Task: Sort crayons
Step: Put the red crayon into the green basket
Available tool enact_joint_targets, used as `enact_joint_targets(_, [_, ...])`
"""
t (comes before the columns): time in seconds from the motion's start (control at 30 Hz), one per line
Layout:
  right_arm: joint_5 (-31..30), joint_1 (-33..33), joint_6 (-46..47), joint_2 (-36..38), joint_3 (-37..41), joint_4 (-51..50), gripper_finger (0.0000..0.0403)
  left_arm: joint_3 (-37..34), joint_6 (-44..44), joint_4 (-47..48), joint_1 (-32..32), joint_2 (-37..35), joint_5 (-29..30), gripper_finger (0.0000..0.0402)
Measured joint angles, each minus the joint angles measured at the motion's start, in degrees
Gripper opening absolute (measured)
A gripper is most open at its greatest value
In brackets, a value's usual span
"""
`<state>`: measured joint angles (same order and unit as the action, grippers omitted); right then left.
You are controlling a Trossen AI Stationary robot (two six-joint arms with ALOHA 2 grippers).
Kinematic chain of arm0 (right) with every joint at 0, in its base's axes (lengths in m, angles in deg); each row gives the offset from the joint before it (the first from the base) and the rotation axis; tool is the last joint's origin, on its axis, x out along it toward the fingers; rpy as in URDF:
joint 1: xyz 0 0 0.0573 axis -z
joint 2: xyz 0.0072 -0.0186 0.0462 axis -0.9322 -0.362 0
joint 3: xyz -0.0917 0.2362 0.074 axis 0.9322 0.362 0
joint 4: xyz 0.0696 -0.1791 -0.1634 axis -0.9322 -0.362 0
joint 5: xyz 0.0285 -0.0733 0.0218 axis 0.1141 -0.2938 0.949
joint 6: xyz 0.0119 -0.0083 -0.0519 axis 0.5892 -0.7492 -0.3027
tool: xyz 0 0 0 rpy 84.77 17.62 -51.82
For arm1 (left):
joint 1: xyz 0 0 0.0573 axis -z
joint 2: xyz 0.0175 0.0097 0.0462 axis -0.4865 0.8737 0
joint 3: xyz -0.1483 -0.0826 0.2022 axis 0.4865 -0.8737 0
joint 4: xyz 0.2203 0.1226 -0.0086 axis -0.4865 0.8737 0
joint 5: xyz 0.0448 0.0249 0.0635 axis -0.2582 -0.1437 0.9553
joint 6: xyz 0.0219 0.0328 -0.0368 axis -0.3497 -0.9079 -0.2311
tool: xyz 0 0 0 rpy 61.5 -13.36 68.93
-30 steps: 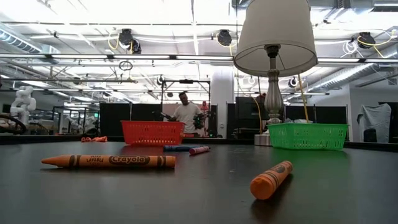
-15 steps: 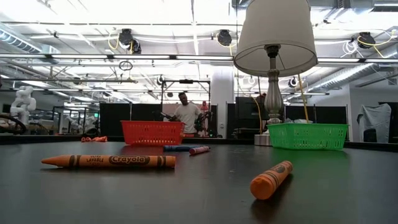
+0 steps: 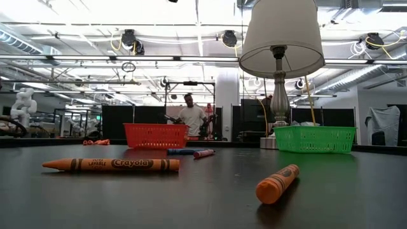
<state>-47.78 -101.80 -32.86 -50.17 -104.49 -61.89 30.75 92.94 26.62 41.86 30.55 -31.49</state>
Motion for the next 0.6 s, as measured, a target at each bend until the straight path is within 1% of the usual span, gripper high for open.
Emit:
enact_joint_targets(0.07, [-0.14,1.53,-3.11,0.0,0.0,3.21,0.0204,0.0,1.62,0.0,0.02,0.0,-0.66,0.0015])
enact_joint_targets(0.27, [-1.27,5.93,-13.77,0.0,0.0,13.54,0.0212,0.0,1.59,0.0,0.77,0.0,-1.0,0.0015])
enact_joint_targets(0.4, [-1.24,8.13,-19.97,-0.16,0.0,16.72,0.0212,0.0,1.51,-0.02,0.86,0.01,-1.03,0.0015])
enact_joint_targets(0.47, [1.03,9.22,-21.59,-0.22,0.0,17.55,0.0212,0.0,0.93,-0.3,0.87,0.02,-1.01,0.0015])
enact_joint_targets(0.6, [5.43,11.41,-22.31,-1.24,0.0,19.27,0.0212,0.0,-3.04,-1.07,0.87,0.02,-1.02,0.0015])
